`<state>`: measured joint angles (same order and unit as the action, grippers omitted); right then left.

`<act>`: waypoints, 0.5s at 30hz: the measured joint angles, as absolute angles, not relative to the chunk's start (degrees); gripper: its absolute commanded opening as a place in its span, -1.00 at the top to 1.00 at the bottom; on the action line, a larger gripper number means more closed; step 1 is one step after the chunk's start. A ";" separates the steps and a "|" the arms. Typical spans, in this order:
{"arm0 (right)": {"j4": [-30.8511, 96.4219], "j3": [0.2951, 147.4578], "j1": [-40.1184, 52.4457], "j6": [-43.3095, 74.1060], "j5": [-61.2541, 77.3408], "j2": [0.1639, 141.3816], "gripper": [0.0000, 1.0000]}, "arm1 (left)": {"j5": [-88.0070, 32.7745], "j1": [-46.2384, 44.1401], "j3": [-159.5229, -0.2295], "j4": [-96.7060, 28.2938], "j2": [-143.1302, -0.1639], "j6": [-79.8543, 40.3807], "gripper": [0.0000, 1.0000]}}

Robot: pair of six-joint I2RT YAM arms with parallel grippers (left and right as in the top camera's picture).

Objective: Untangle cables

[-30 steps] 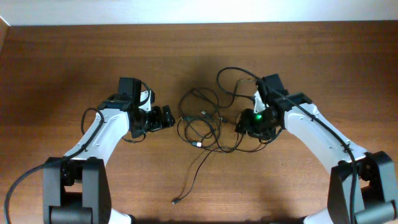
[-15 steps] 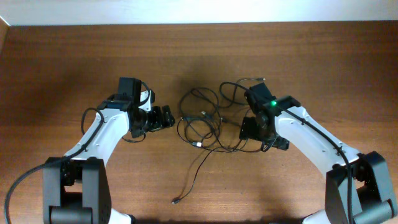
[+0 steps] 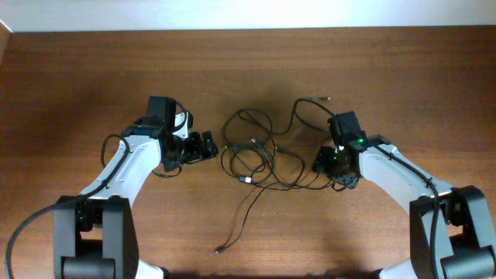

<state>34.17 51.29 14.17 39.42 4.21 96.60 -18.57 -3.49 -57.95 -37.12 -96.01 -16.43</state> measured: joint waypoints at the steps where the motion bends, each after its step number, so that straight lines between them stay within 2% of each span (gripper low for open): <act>1: 34.17 51.22 14.17 39.27 4.43 96.57 -0.28 | -18.57 -3.49 -57.95 -37.10 -96.01 -16.43 -0.98; 4: 34.02 51.20 14.17 39.20 4.62 96.57 -0.18 | -18.57 -3.49 -57.95 -37.12 -96.01 -16.43 -0.98; 5: 33.98 51.18 14.17 39.22 4.67 96.60 -0.08 | -18.57 -3.49 -57.95 -37.10 -96.01 -16.43 -0.98; 7: 33.87 51.07 14.17 38.94 4.91 96.60 0.49 | -18.57 -3.49 -57.95 -37.10 -96.01 -16.43 -0.98; 9: 33.76 50.72 14.17 39.29 5.26 96.60 0.62 | -18.57 -3.49 -57.95 -37.10 -96.01 -16.43 -0.98; 10: 33.80 50.63 14.17 39.22 5.30 96.62 0.82 | -18.57 -3.49 -57.95 -37.10 -96.01 -16.43 -0.99; 11: 33.80 50.54 14.17 39.05 5.50 96.62 0.92 | -18.57 -3.49 -57.95 -37.10 -96.01 -16.43 -0.98; 15: 33.80 50.39 14.17 39.05 5.72 96.71 0.92 | -18.57 -3.49 -57.95 -37.10 -96.01 -16.43 -0.98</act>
<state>33.80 50.39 14.17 39.05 5.72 96.71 -18.57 -3.49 -57.95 -37.10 -96.01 -16.43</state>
